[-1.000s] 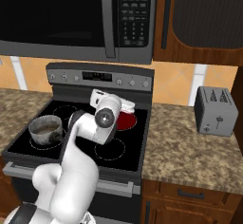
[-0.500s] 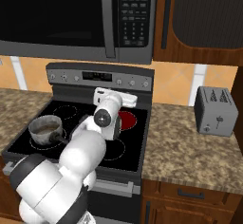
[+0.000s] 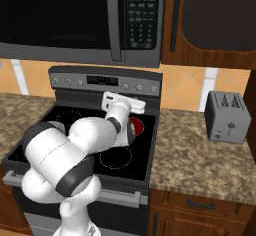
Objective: Turn off the rear right burner of the stove.
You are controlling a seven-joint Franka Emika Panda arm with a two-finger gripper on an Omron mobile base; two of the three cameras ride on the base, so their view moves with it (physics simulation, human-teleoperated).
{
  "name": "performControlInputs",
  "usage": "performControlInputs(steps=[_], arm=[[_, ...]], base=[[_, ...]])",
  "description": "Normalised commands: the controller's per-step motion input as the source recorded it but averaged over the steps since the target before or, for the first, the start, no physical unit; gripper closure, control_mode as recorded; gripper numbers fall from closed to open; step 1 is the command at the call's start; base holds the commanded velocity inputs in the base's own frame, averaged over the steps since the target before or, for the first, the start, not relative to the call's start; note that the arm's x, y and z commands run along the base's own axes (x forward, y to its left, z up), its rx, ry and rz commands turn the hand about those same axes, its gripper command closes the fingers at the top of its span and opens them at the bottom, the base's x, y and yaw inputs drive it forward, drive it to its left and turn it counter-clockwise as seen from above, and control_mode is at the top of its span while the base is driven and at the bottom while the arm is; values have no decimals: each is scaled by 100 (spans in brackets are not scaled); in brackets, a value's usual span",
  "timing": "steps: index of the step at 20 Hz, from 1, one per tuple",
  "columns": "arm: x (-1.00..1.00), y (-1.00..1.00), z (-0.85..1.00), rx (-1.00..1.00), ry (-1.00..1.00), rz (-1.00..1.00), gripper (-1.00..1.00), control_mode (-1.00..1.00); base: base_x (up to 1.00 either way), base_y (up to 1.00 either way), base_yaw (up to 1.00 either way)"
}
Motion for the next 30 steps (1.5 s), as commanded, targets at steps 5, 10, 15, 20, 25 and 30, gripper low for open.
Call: performControlInputs(steps=[5,10,15,20,25,30], arm=[[33,6,0,9,-1,0,-100,-100],[47,22,-4,0,2,-3,-100,-100],[34,13,-31,0,1,-1,-100,-100],[12,14,-34,-4,-1,-5,-100,-100],[8,10,-35,-5,-8,-2,-100,-100],[15,18,-26,-5,-13,0,-100,-100]], base=[[0,0,0],[0,0,0],[0,0,0],[0,0,0],[0,0,0],[0,0,0]])
